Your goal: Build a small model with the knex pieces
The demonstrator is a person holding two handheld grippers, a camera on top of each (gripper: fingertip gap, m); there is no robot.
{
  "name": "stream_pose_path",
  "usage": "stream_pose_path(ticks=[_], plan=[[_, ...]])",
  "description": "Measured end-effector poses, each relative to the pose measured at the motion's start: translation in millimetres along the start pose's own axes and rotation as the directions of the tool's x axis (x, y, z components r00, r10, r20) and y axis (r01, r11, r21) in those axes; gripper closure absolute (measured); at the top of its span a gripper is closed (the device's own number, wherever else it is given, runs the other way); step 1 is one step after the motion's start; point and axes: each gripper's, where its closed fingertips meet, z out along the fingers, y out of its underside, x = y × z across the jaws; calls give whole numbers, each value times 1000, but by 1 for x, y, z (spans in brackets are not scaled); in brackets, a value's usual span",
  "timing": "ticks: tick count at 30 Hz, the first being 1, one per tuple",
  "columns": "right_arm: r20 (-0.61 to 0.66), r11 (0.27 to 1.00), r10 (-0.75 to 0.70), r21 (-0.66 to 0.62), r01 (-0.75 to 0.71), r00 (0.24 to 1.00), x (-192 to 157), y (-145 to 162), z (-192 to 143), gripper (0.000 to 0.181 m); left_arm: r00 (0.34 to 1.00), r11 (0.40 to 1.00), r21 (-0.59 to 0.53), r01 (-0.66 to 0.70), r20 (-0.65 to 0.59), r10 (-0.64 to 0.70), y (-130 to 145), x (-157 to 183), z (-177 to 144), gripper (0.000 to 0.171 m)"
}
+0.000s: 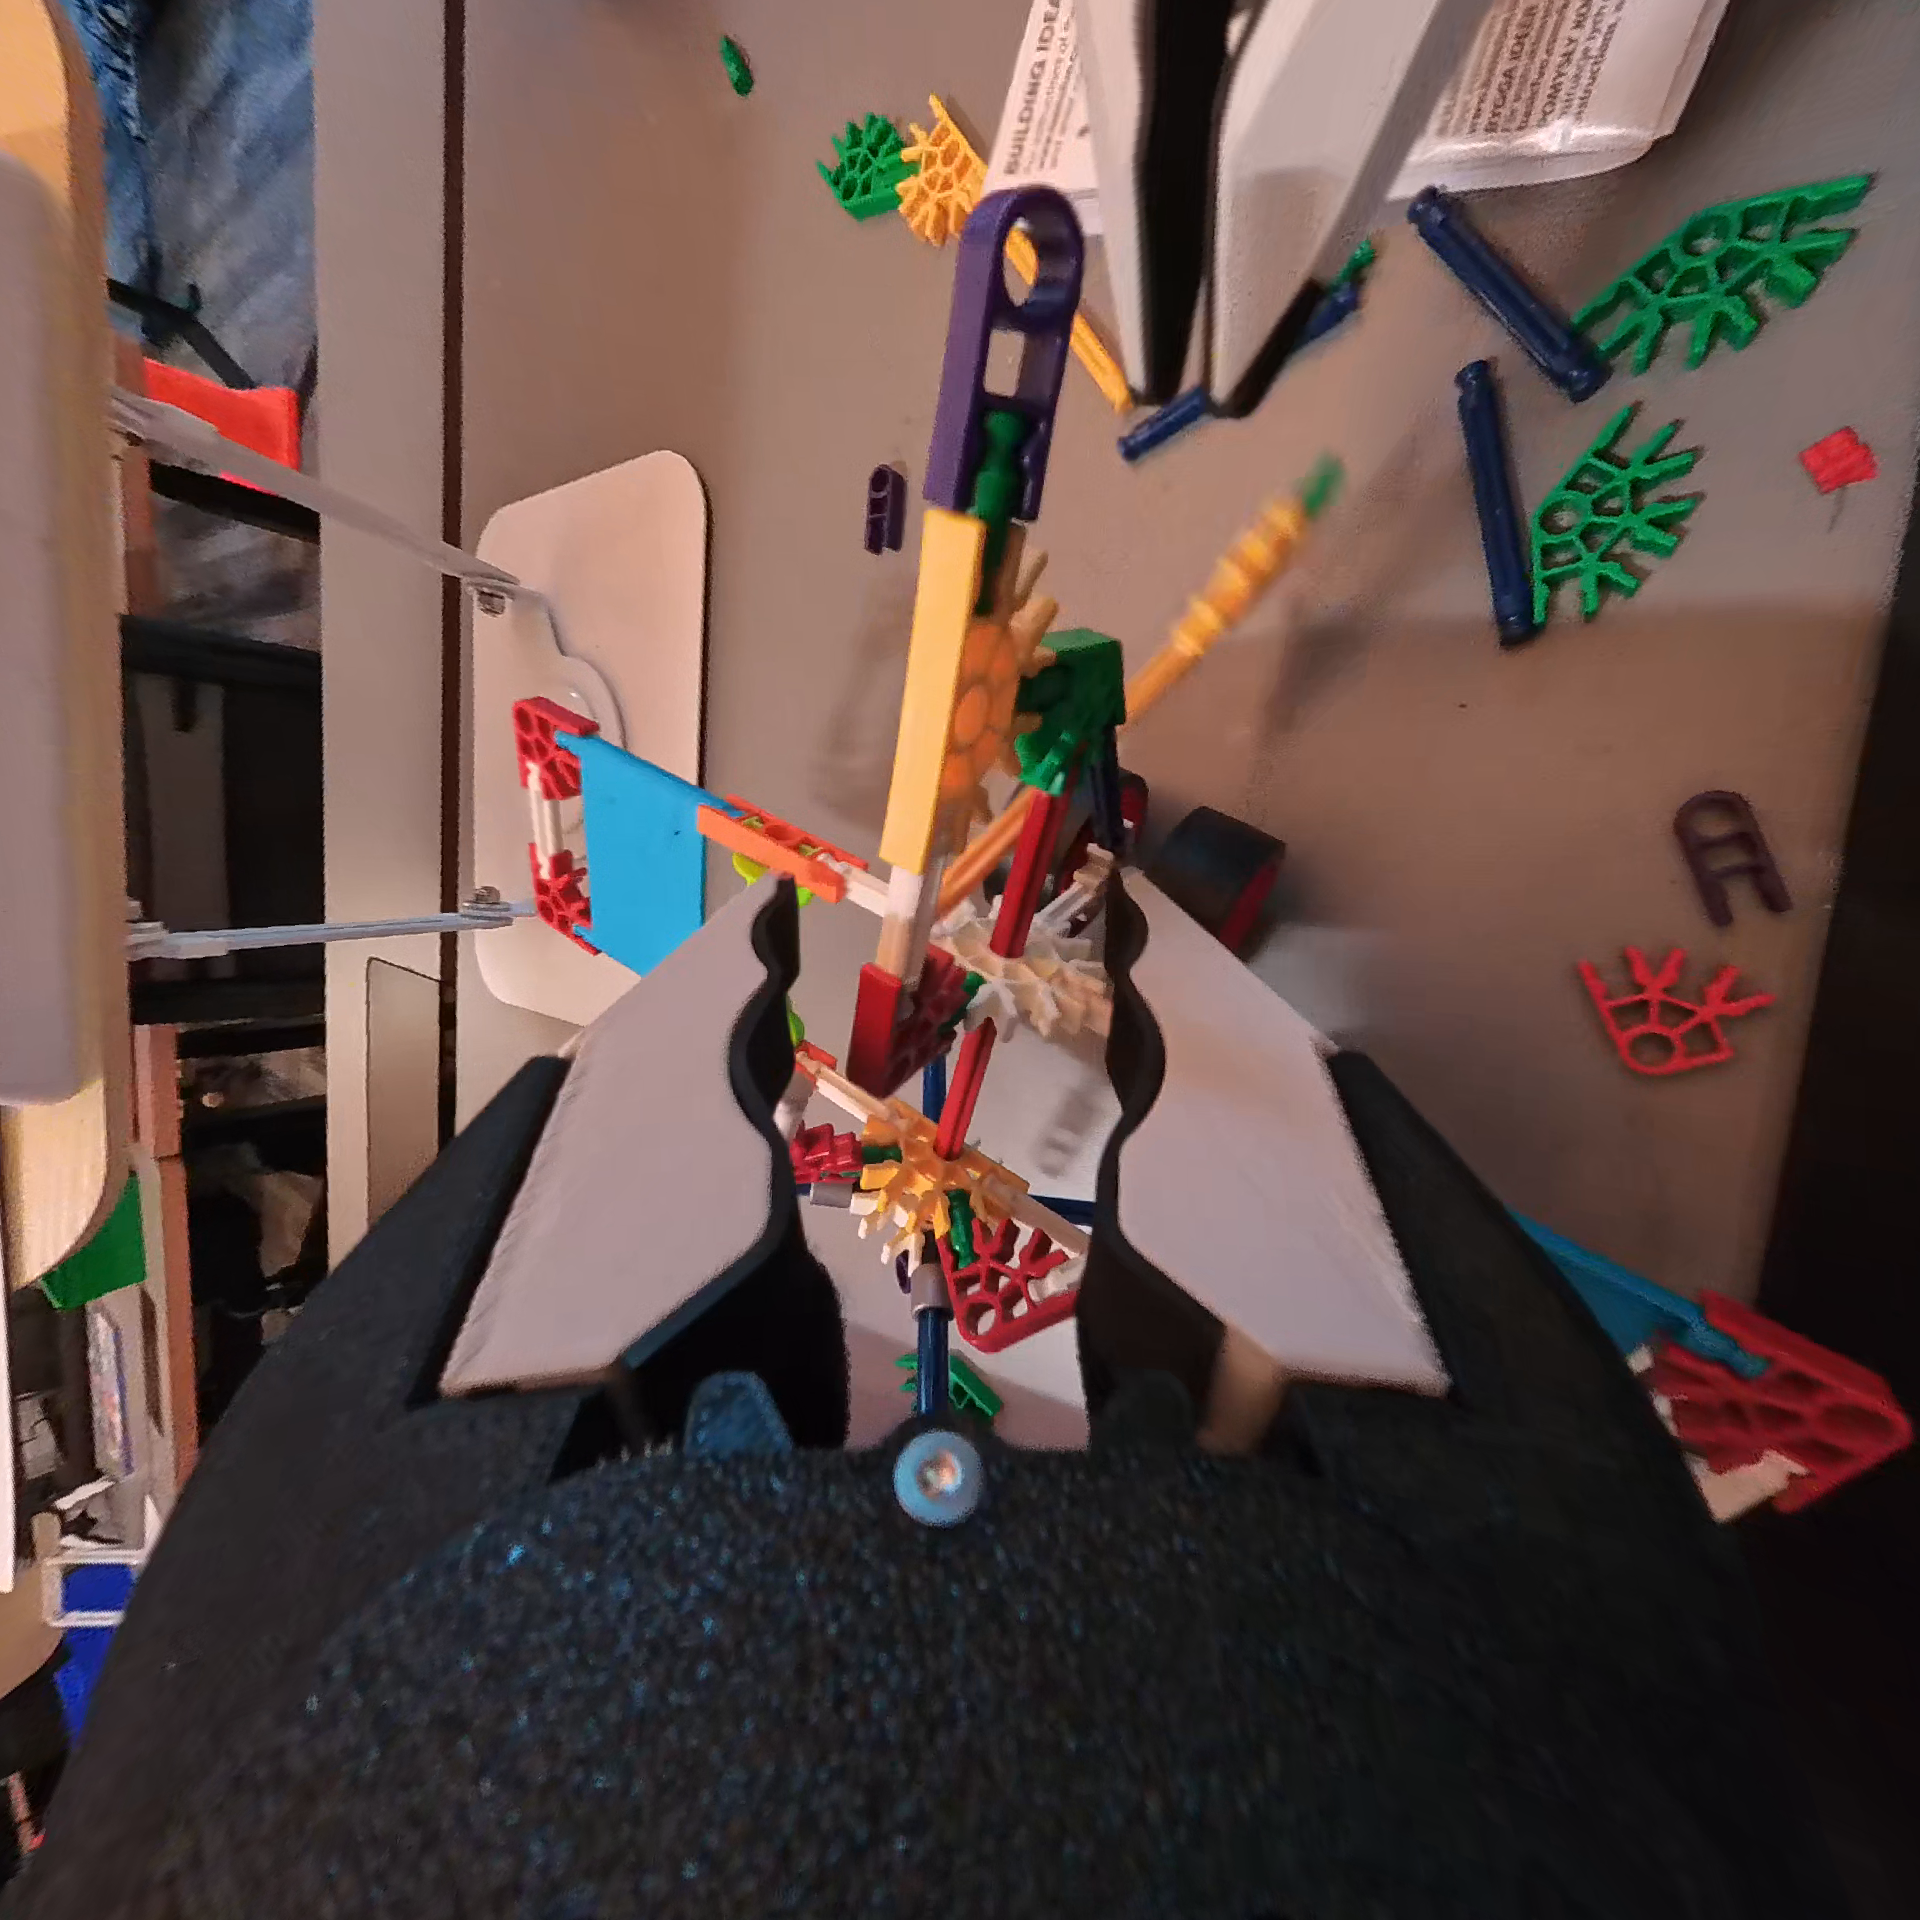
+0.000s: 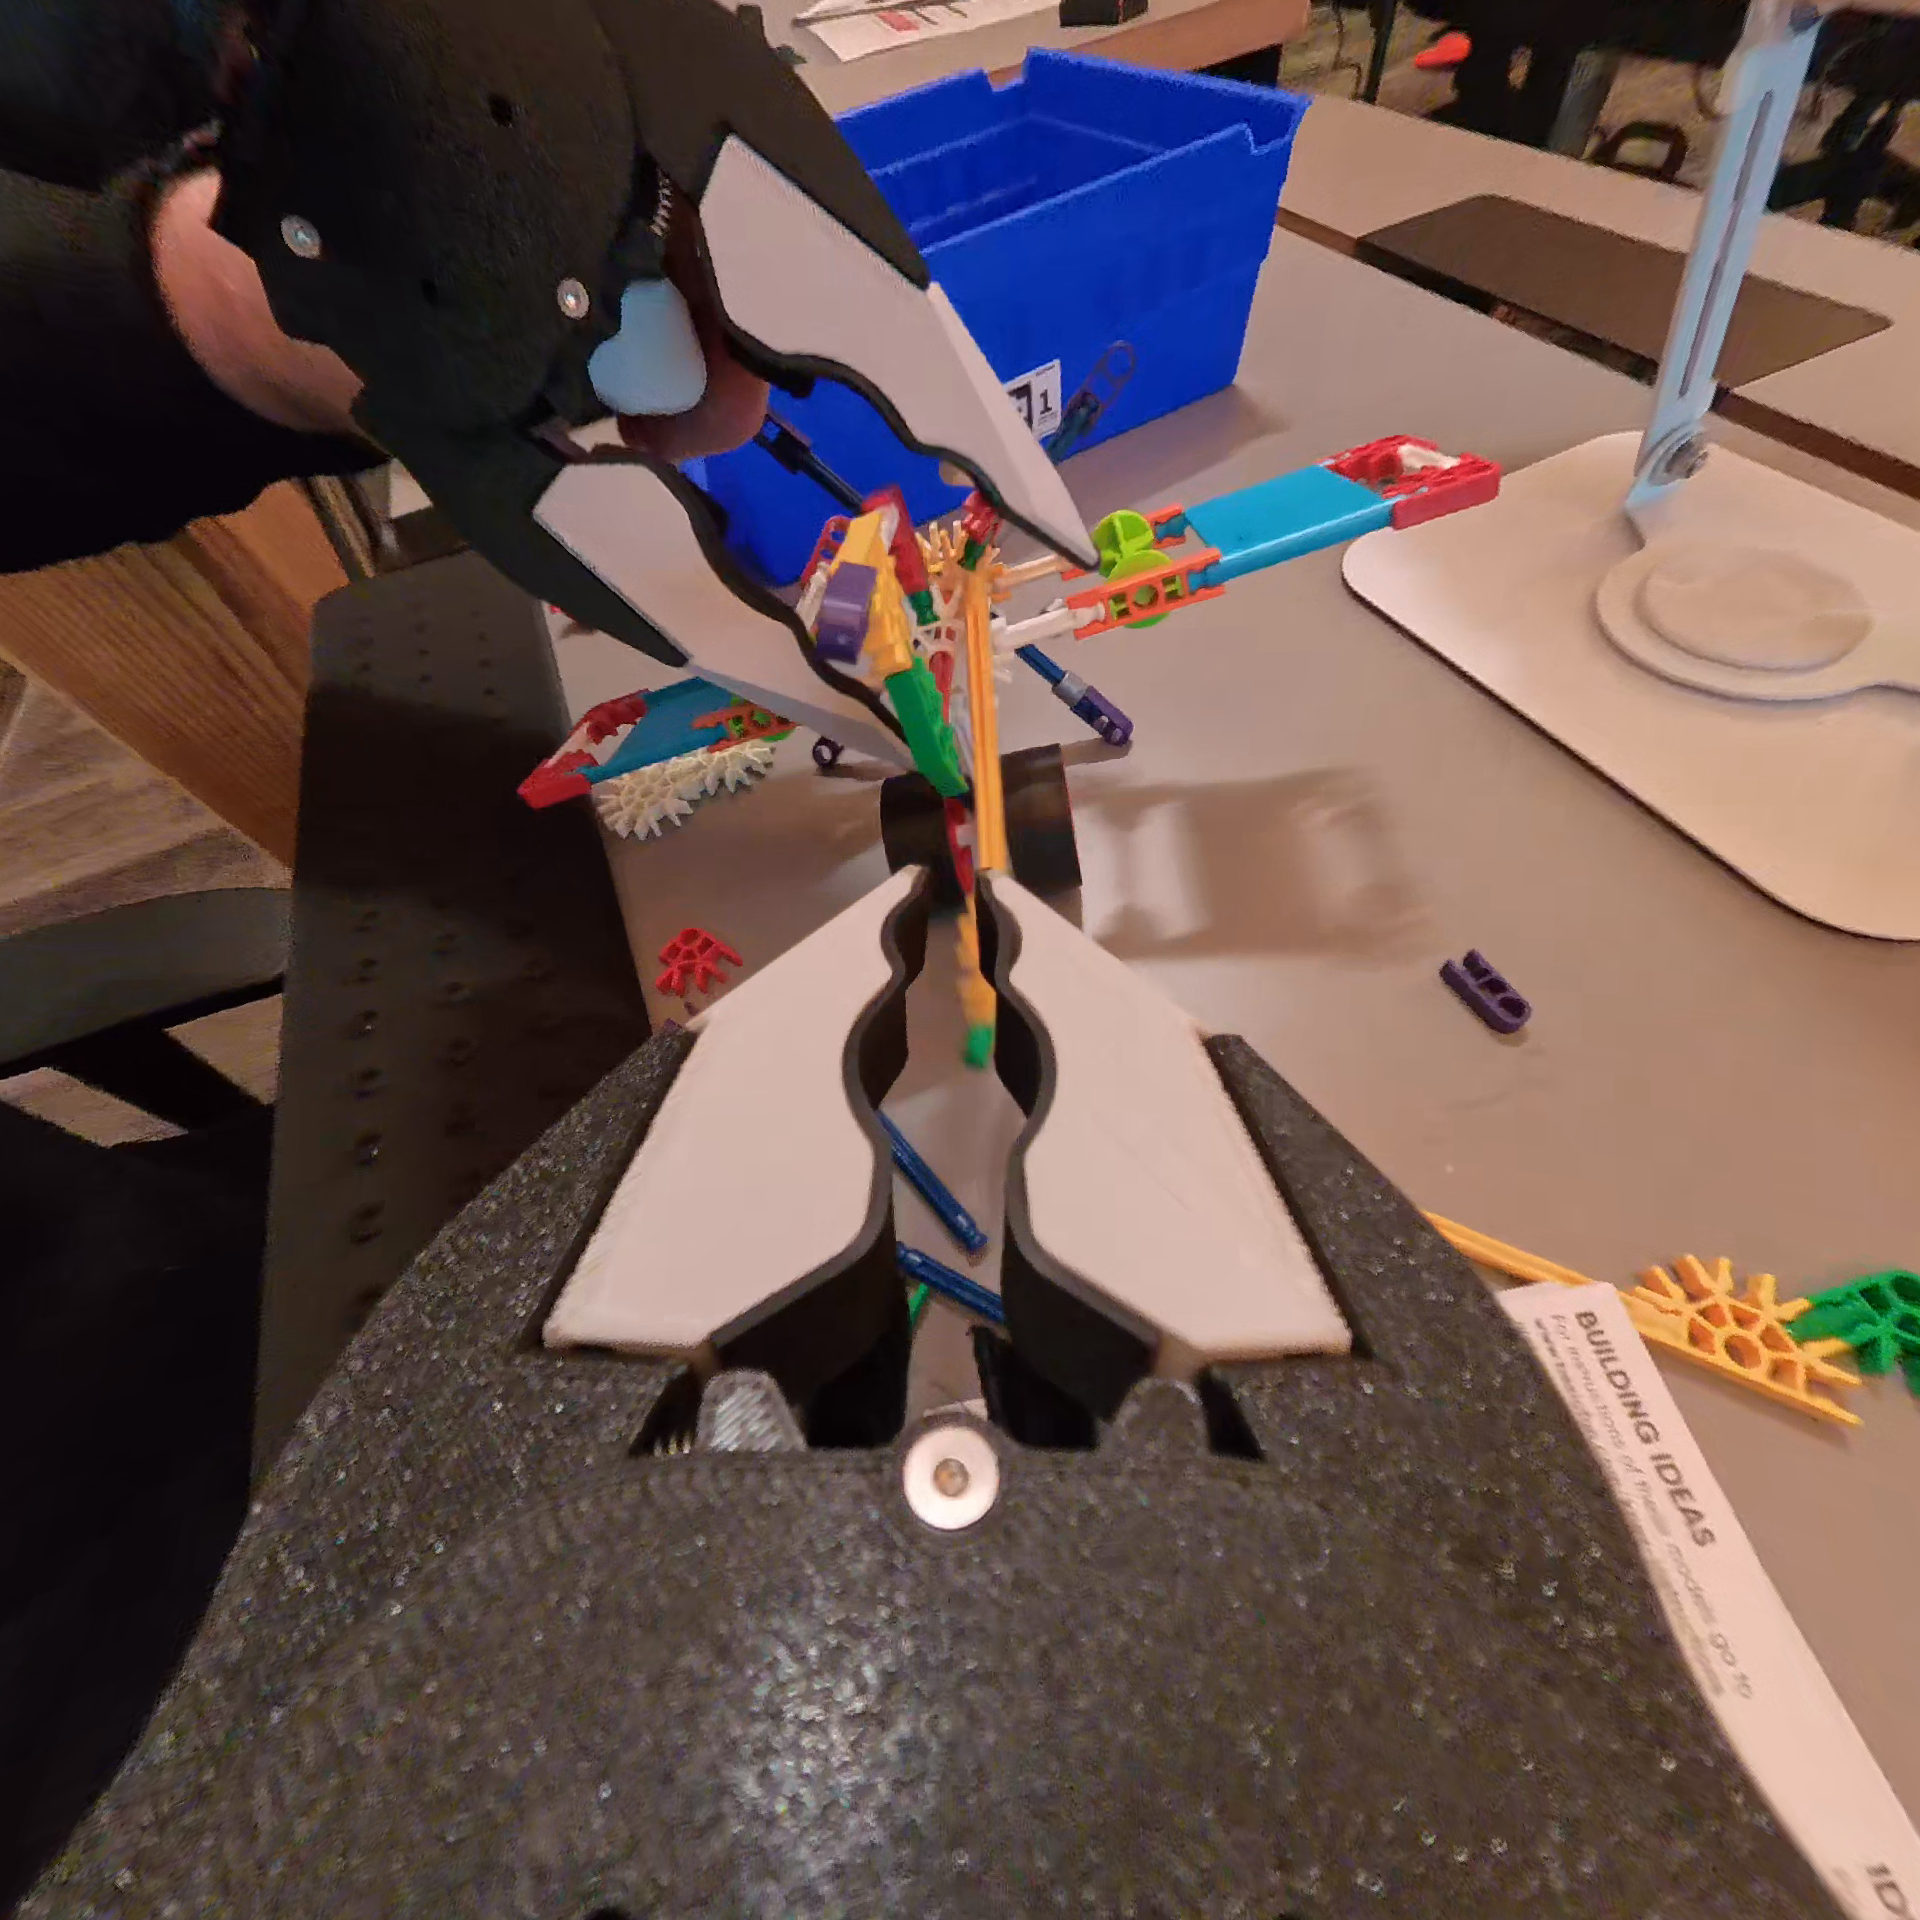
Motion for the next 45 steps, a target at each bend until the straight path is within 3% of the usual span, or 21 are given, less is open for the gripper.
stream_pose_path(ticks=[6, 11, 15, 19, 22, 24, 28, 29, 32, 37, 42, 43, 45], plan=[[-26, 999, -16, -47, 14, 1000, 11, 13, 3, 171, 999, 1000, 4, 27, -26, -27, 0, -3, -6, 117], [-85, 988, -63, -146, 50, 994, 19, 29, 6, 157, 998, 998, -1, 57, -9, -57, 3, -7, -19, 114], [-88, 991, -48, -129, 36, 995, 22, 23, 4, 157, 996, 996, -7, 87, -7, -87, 6, -3, -29, 114], [-114, 981, -66, -189, 43, 991, 27, 26, 1, 157, 990, 990, -18, 137, 16, -137, 16, -9, -43, 116], [-75, 978, -60, -203, 44, 995, 17, 28, 7, 147, 963, 964, -8, 267, -33, -267, 28, -11, -57, 115], [-79, 977, -92, -200, 75, 993, 11, 24, 16, 147, 936, 939, -70, 337, -83, -342, 44, -2, -60, 115], [-90, 987, -116, -119, 105, 989, 6, -1, 36, 147, 901, 906, -70, 417, -98, -422, 53, 12, -72, 115], [-111, 987, -135, -107, 123, 985, 10, -5, 41, 148, 897, 901, -57, 430, -88, -434, 53, 14, -76, 115], [-86, 989, -130, -76, 124, 988, 9, -15, 52, 174, 872, 874, -6, 485, -73, -484, 50, 21, -83, 115], [-21, 985, -158, -77, 156, 987, 16, -17, 53, 175, 821, 824, 2, 567, -75, -565, 53, 36, -82, 112], [38, 982, -174, -72, 177, 984, 19, -13, 46, 175, 770, 767, 73, 638, -70, -634, 32, 35, -69, 120], [41, 979, -191, -64, 193, 981, 18, -13, 45, 175, 782, 776, 100, 623, -59, -620, 26, 32, -66, 125], [46, 974, -219, -41, 221, 975, 16, -11, 42, 175, 880, 878, 85, 471, 22, -475, 21, 32, -62, 132]])
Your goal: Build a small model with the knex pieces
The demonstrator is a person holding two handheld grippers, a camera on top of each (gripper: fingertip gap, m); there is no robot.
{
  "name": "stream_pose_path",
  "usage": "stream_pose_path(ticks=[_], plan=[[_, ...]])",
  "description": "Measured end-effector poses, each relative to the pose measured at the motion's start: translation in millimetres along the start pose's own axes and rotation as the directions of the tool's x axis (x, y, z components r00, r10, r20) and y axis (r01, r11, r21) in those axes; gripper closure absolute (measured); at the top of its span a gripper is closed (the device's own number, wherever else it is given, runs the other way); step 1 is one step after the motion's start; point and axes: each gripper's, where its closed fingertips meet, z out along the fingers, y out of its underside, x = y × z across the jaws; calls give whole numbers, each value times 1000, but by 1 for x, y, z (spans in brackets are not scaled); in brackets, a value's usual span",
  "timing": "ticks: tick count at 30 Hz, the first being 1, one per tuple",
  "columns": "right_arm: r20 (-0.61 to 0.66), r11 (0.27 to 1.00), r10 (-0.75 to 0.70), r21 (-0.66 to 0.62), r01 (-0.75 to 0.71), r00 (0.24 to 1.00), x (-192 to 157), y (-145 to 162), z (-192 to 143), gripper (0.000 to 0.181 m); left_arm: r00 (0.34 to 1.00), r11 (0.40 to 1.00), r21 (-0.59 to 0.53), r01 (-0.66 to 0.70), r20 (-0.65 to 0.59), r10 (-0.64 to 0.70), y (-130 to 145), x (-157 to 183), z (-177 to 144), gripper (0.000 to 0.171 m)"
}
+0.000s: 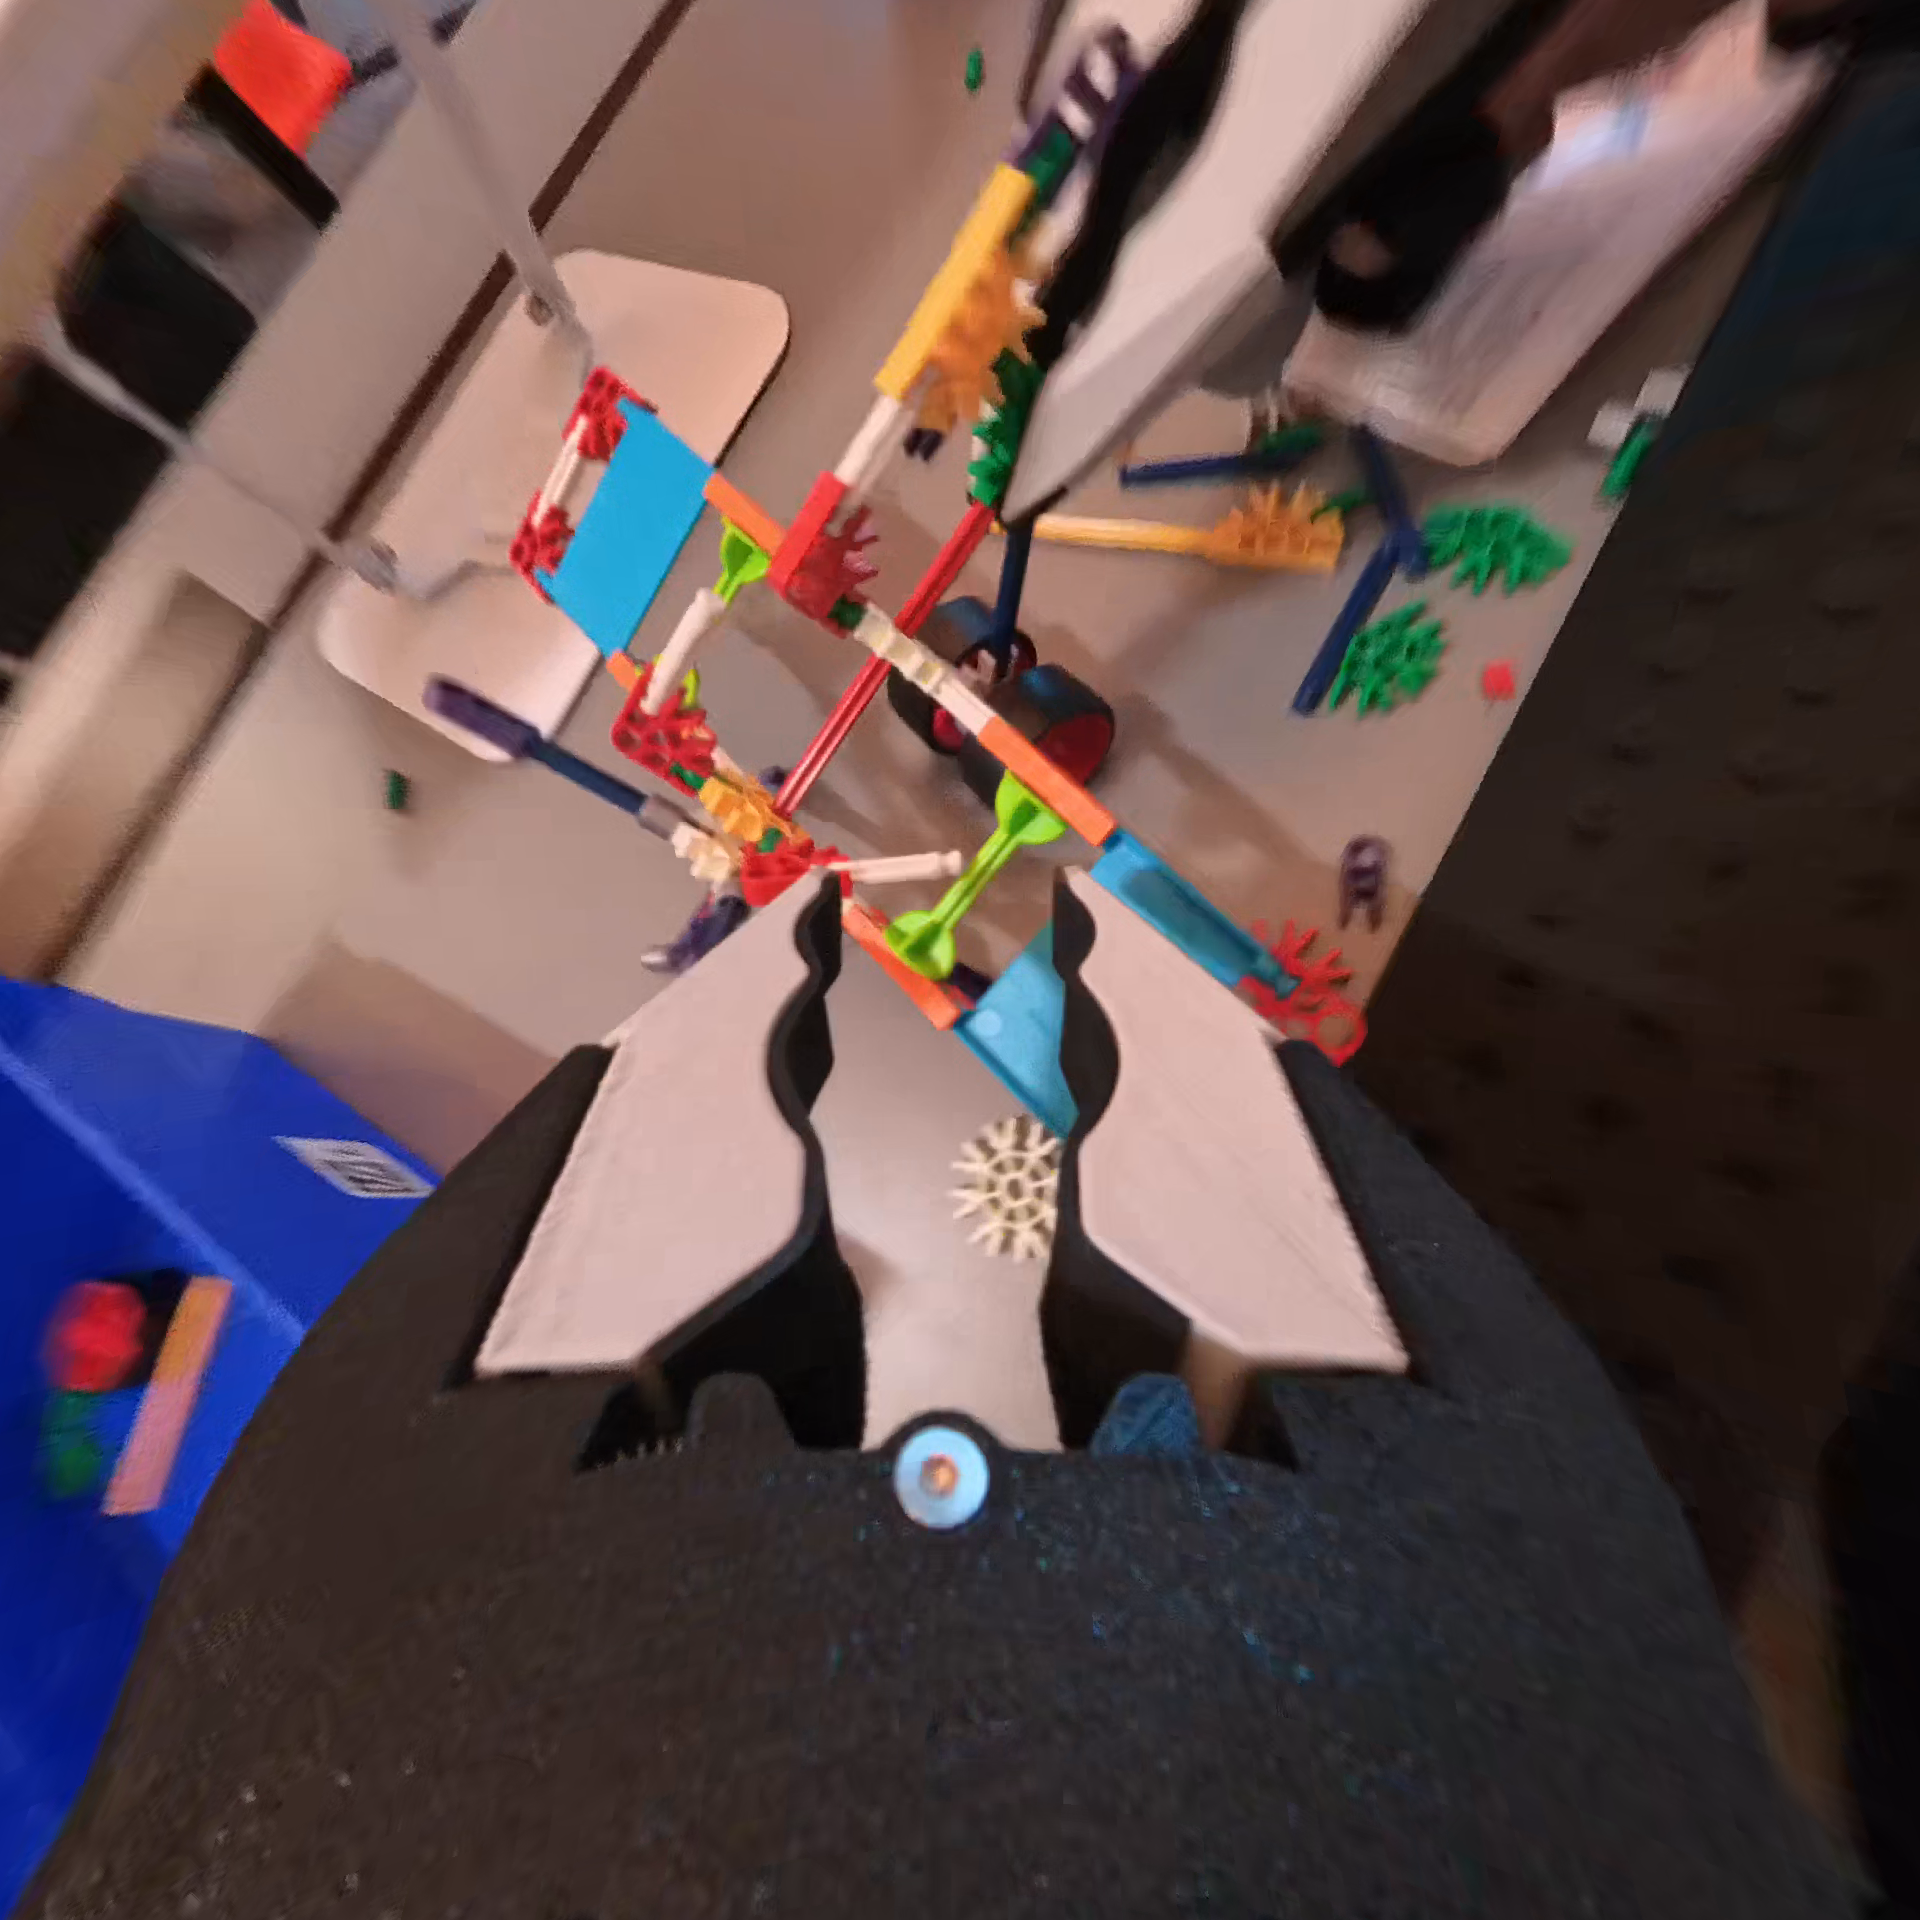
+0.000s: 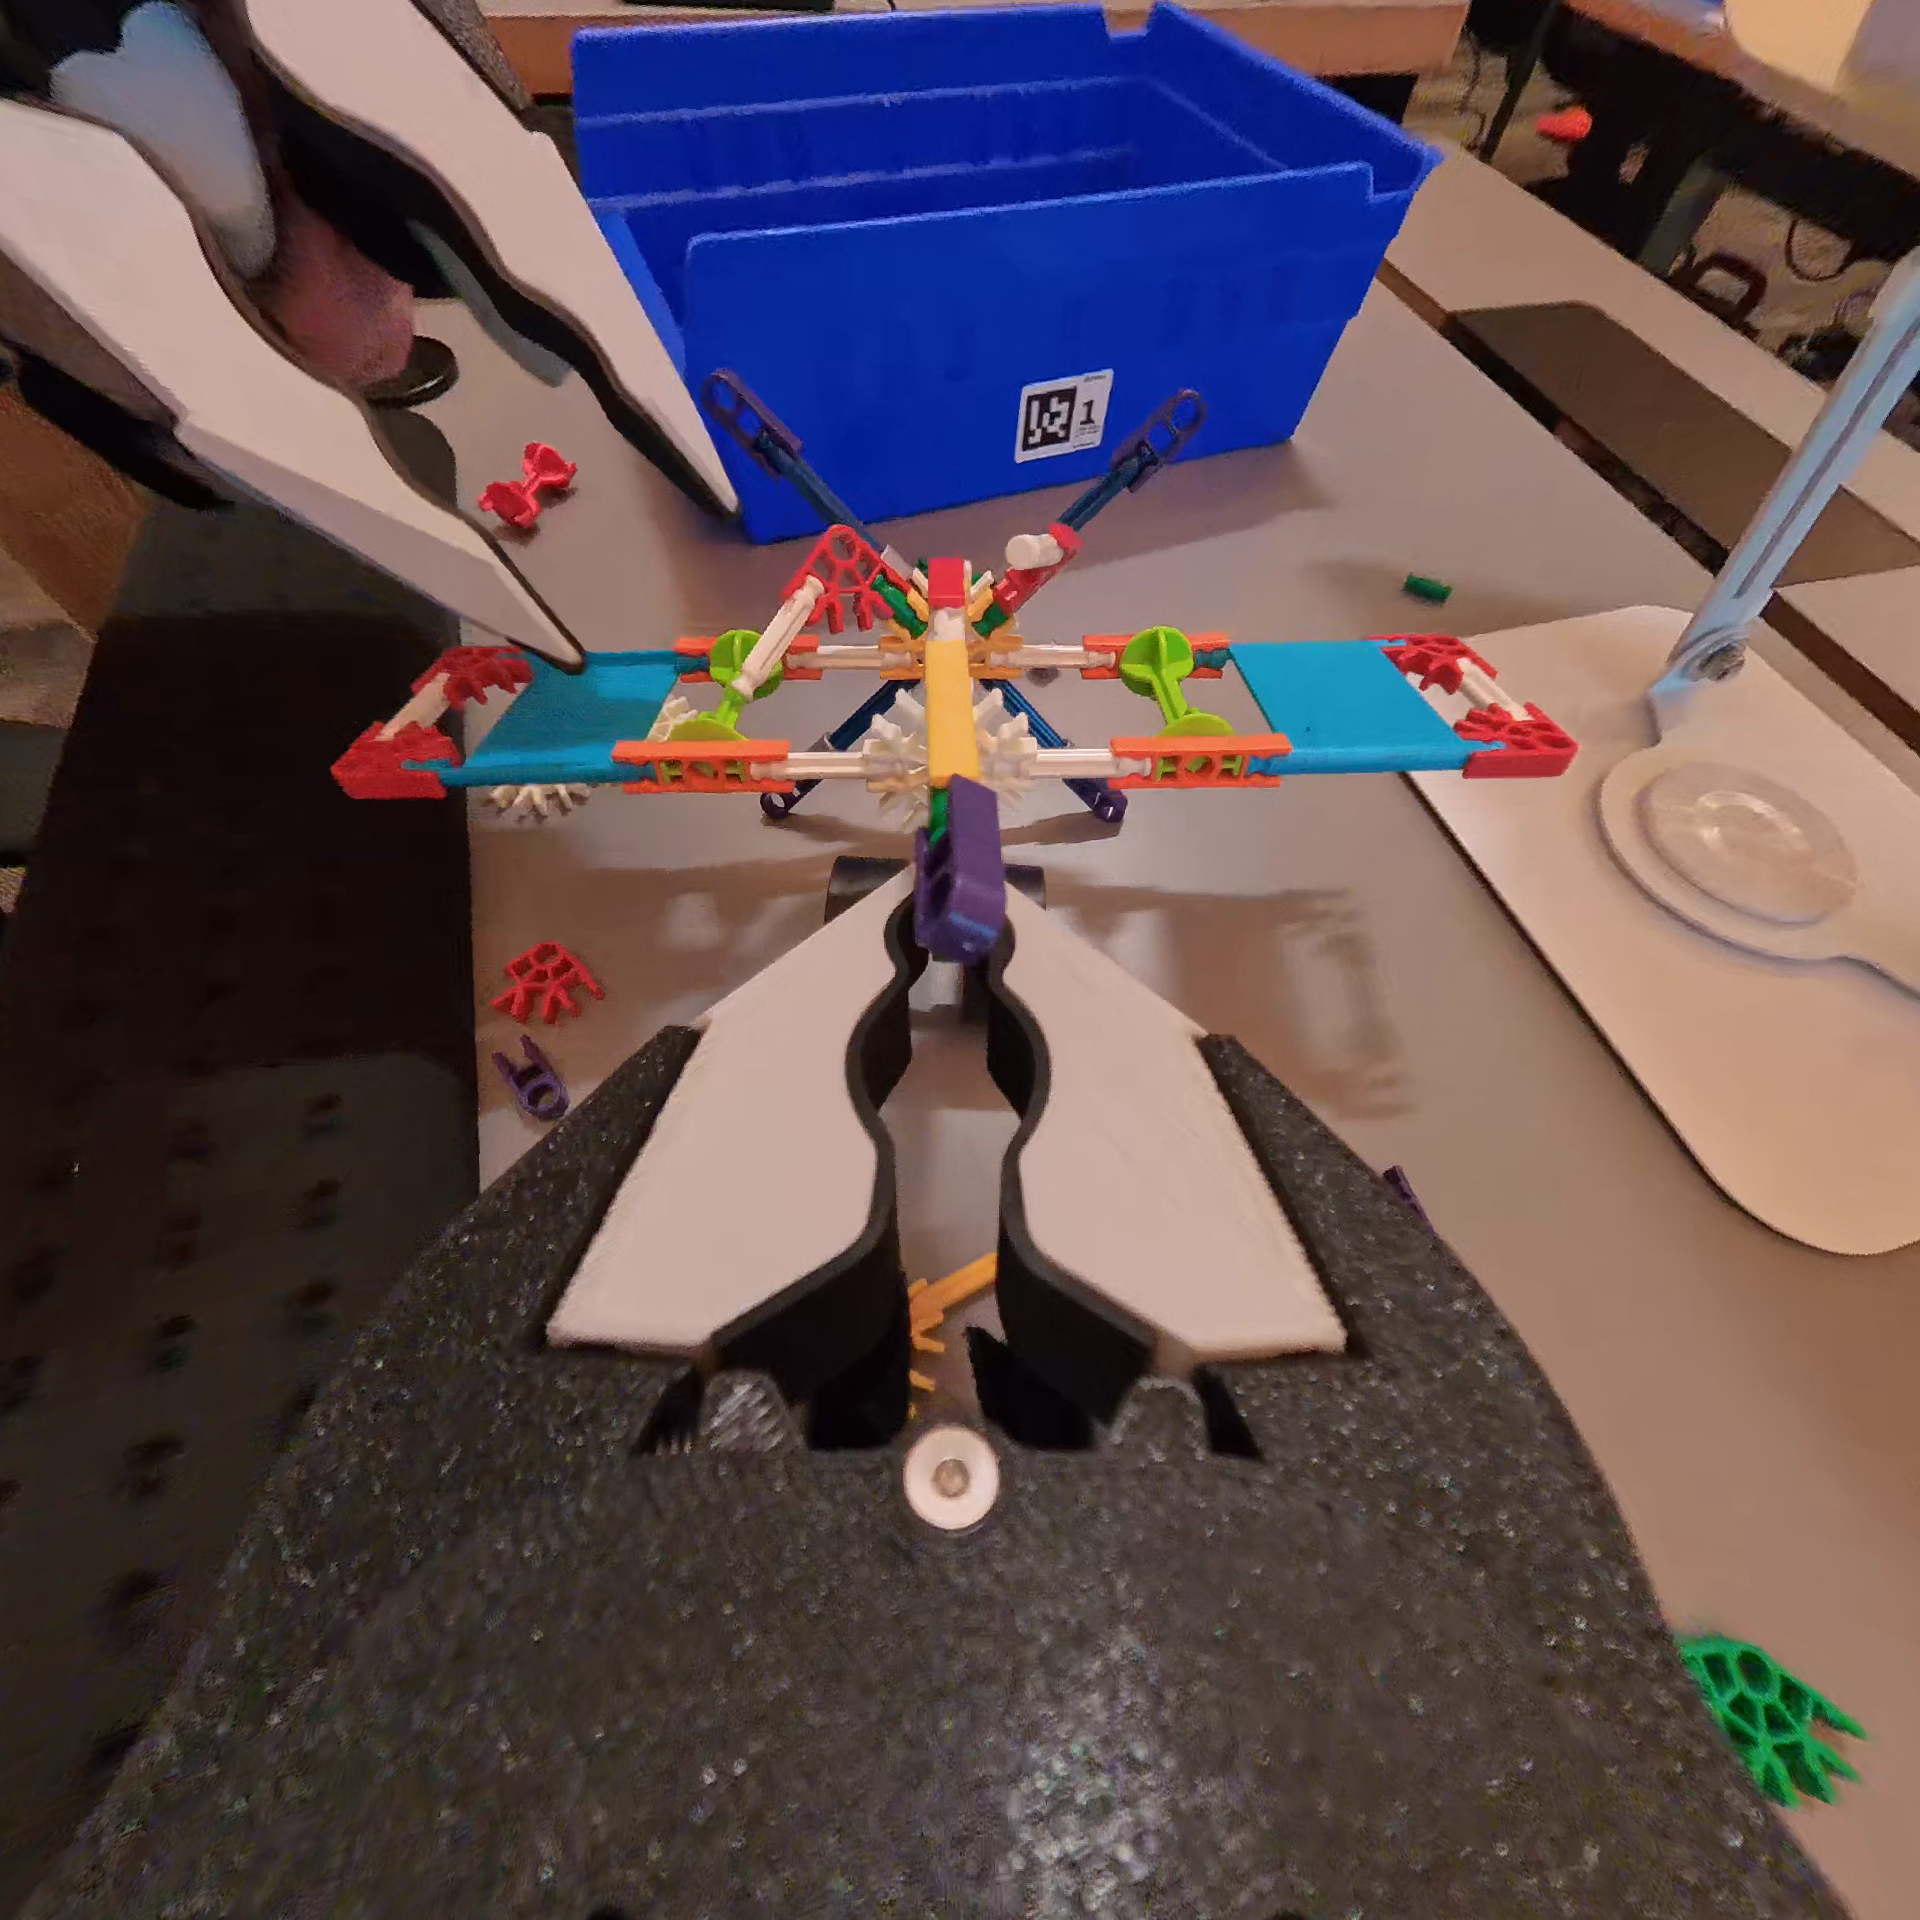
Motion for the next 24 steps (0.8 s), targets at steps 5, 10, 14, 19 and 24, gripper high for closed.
stream_pose_path(ticks=[5, 10, 14, 19, 24], plan=[[8, 999, -22, 32, 22, 1000, 2, 3, -7, 175, 908, 905, -135, -404, 56, 414, -9, -8, -5, 136], [29, 998, -22, 52, 20, 999, 3, 5, -9, 175, 813, 774, -267, -574, -73, 577, 6, -22, 18, 136], [22, 998, -35, 58, 34, 999, 2, 6, -11, 175, 792, 748, -280, -601, -84, 605, 5, -24, 28, 154], [25, 998, -37, 60, 35, 999, 4, 8, -14, 175, 868, 832, -249, -496, -119, 482, -1, -23, 29, 157], [22, 997, -48, 56, 47, 999, 2, 8, -14, 175, 948, 925, -256, -280, -224, 225, -4, -23, 28, 159]])
